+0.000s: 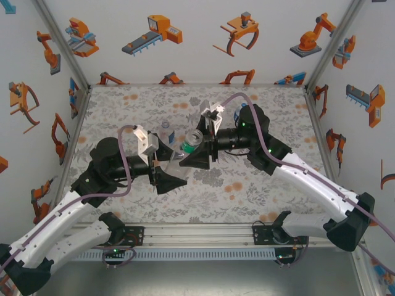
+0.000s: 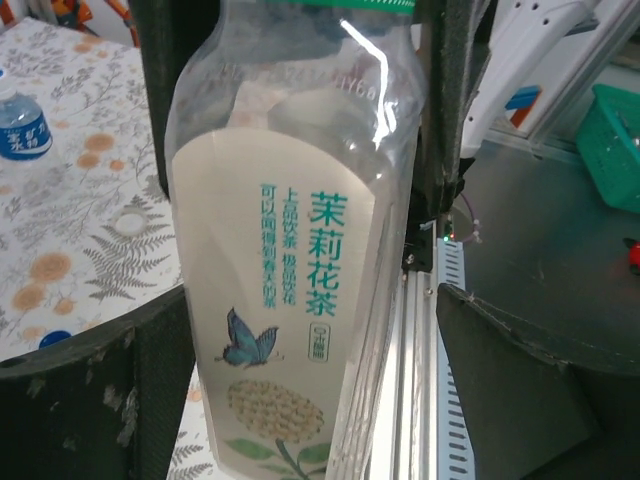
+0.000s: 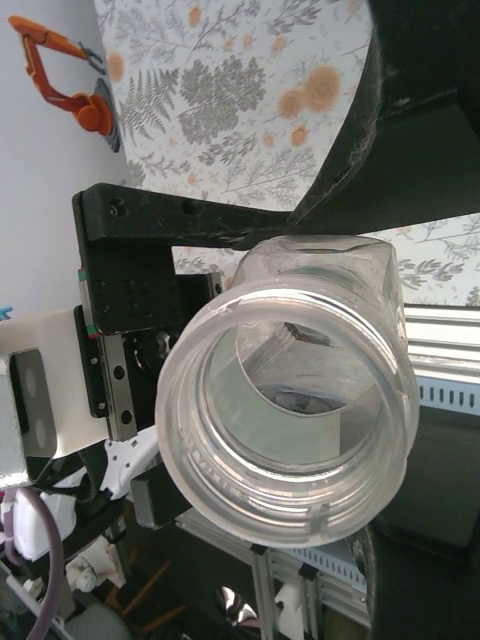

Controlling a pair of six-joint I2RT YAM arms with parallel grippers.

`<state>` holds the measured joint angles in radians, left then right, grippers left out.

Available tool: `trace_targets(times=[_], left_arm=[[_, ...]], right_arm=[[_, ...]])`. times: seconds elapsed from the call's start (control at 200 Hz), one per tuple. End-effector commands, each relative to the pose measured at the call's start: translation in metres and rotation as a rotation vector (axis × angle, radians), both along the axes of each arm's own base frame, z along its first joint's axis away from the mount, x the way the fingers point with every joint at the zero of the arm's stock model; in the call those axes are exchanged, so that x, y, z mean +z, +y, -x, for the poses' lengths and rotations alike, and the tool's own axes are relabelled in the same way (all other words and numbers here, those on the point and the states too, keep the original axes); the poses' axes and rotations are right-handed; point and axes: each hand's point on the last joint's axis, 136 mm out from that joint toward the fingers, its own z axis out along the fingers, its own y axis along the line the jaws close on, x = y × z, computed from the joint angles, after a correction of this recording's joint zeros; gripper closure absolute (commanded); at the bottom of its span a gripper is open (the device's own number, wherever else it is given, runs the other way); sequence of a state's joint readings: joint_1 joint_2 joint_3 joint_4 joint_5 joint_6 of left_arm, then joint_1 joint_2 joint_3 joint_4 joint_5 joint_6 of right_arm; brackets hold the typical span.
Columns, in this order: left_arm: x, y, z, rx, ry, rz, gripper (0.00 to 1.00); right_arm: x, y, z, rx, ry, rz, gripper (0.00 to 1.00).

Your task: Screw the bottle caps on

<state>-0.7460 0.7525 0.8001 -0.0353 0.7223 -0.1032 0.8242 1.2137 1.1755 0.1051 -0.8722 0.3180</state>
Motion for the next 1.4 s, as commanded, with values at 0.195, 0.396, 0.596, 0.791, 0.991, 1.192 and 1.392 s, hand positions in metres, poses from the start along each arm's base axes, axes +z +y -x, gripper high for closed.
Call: trace_targets(times=[0.195, 0.396, 0.596, 0.791, 0.991, 1.192, 1.392], left_arm=[[0.014, -0.005, 0.018, -0.098, -0.011, 0.047, 0.26], [0.013, -0.005, 0.017, -0.096, -0.004, 0.041, 0.31], [0.014, -0.007, 0.015, -0.096, -0.013, 0.02, 0.35], [0.017, -0.008, 0.013, -0.095, -0.026, 0.022, 0.38], [0.017, -0.01, 0.012, -0.096, -0.028, 0.02, 0.45], [0.016, -0.01, 0.012, -0.097, -0.023, 0.017, 0.58], [0.014, -0.01, 0.012, -0.097, -0.019, 0.003, 0.69]], right_arm=[[0.038, 0.002, 0.014, 0.06, -0.043, -0.096, 0.69], [0.041, 0.005, 0.021, 0.105, -0.042, -0.097, 0.69], [0.041, 0.008, 0.022, 0.111, -0.037, -0.092, 0.7], [0.038, 0.01, 0.022, 0.106, -0.03, -0.082, 0.7], [0.035, 0.012, 0.019, 0.087, -0.026, -0.067, 0.72], [0.033, 0.011, 0.019, 0.081, -0.032, -0.054, 0.72], [0.031, 0.008, 0.013, 0.019, -0.059, -0.026, 0.48]])
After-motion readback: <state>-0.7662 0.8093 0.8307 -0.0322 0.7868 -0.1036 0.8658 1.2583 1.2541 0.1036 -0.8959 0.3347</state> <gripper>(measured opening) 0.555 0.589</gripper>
